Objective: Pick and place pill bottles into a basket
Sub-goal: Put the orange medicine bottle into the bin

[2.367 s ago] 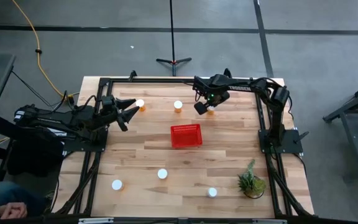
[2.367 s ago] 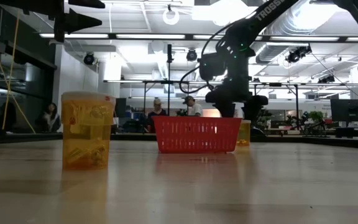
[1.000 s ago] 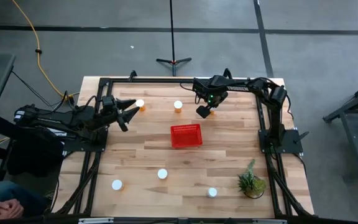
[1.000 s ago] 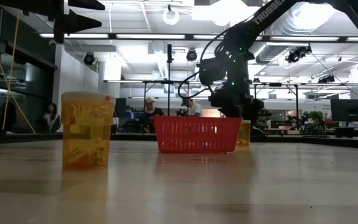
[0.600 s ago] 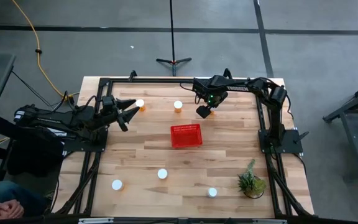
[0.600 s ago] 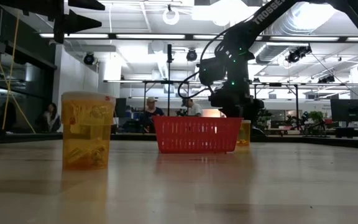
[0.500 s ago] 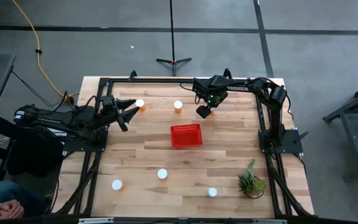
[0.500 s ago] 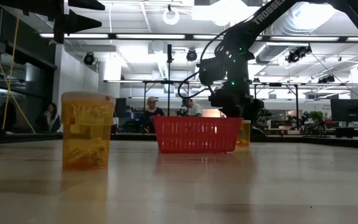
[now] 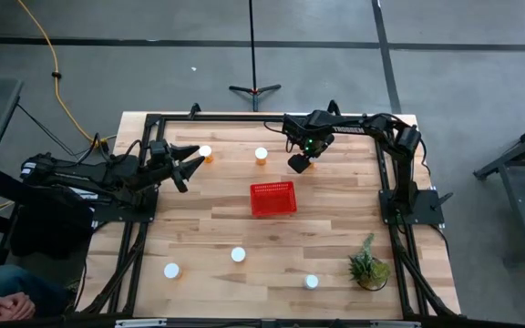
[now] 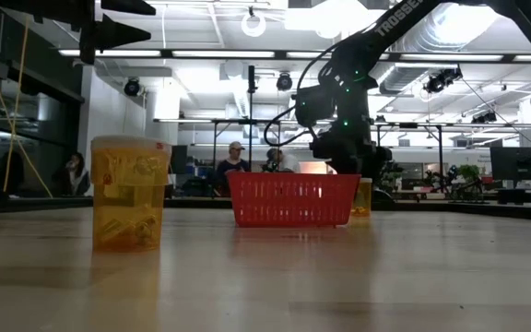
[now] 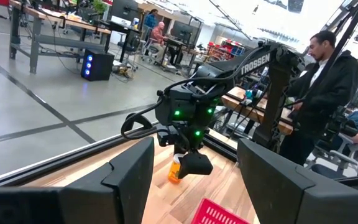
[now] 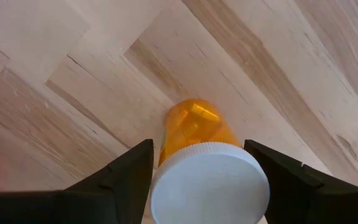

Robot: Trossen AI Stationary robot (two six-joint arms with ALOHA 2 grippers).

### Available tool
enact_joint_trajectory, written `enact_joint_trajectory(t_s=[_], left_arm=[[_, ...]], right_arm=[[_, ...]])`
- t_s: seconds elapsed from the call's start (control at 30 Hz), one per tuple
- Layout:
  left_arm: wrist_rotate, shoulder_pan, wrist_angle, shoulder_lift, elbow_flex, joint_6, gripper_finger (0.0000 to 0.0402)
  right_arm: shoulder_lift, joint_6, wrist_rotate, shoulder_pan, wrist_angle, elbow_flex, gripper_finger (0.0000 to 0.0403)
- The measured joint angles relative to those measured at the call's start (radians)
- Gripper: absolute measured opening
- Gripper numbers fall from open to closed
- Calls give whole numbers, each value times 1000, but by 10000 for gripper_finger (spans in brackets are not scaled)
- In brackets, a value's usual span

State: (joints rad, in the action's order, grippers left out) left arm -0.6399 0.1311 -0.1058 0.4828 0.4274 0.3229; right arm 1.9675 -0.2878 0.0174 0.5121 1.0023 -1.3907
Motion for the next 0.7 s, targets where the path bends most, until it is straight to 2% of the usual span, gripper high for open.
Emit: enact_joint_trajectory(t_s=[0.4,0.7], left_arm=[[0,0,0,0,0,0,264],[0,0,2,0,0,0,264]], right_arm=[[0,0,1,0,4,0,191],[0,-2,2,0,24,0,212]])
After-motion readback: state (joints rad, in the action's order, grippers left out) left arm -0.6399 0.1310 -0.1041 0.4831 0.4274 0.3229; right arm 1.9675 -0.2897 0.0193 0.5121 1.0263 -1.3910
